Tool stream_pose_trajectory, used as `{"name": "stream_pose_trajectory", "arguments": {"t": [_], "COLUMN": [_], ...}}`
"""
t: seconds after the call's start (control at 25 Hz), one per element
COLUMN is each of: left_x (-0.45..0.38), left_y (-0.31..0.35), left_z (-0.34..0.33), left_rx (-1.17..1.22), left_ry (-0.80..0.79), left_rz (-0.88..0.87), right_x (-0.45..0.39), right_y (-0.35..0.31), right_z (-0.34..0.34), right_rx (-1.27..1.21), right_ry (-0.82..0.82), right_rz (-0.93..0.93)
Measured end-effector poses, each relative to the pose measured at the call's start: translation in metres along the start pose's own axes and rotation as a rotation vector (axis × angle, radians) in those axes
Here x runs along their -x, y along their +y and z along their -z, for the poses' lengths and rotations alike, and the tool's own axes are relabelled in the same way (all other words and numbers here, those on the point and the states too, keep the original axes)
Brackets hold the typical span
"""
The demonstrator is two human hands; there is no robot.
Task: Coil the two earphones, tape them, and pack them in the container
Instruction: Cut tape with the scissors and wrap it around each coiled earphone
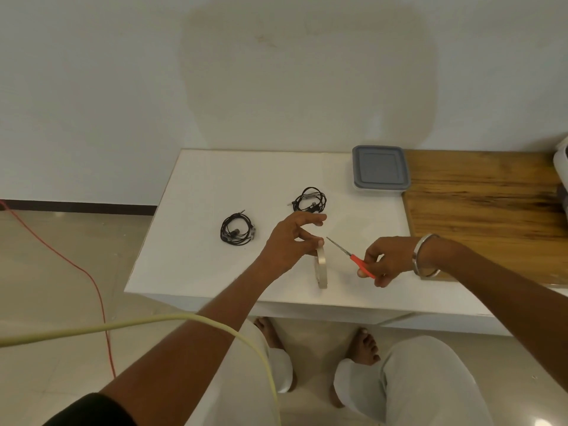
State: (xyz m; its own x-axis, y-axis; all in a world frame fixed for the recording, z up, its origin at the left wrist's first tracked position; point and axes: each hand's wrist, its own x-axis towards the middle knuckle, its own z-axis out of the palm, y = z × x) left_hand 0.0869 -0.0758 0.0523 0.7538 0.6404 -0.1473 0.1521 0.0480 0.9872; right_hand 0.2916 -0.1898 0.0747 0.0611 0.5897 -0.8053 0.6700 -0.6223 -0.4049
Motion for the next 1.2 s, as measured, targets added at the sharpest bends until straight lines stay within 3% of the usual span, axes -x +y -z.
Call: {"name": "stream_pose_trajectory", "arguments": {"t": [0.36, 0.76, 1.04, 1.2], "left_x": [-0.003, -0.005, -0.004, -0.004], "left_y": [0.006, 0.004, 0.0, -0.005], "left_z": [0.006, 0.008, 0.008, 0.012], "left_rx": [-0.131, -0.207, -0.08, 0.012], "left_ry": [-0.165, -0.21, -0.181, -0.174], "left_rz": [0.032, 0.017, 0.056, 0.092], "right_x": [0.003, -0.001, -0.008, -0.012], "right_y": [-0.027, -0.035, -0.026, -0.017], "right_z": [0.017, 0.022, 0.023, 0.022], "right_rx": [0.159, 0.25, 0.43, 0.342], "right_ry": [-0.104, -0.094, 0.04, 0.155], "right_rz": [-0.012, 0.039, 0.131, 0.209]}}
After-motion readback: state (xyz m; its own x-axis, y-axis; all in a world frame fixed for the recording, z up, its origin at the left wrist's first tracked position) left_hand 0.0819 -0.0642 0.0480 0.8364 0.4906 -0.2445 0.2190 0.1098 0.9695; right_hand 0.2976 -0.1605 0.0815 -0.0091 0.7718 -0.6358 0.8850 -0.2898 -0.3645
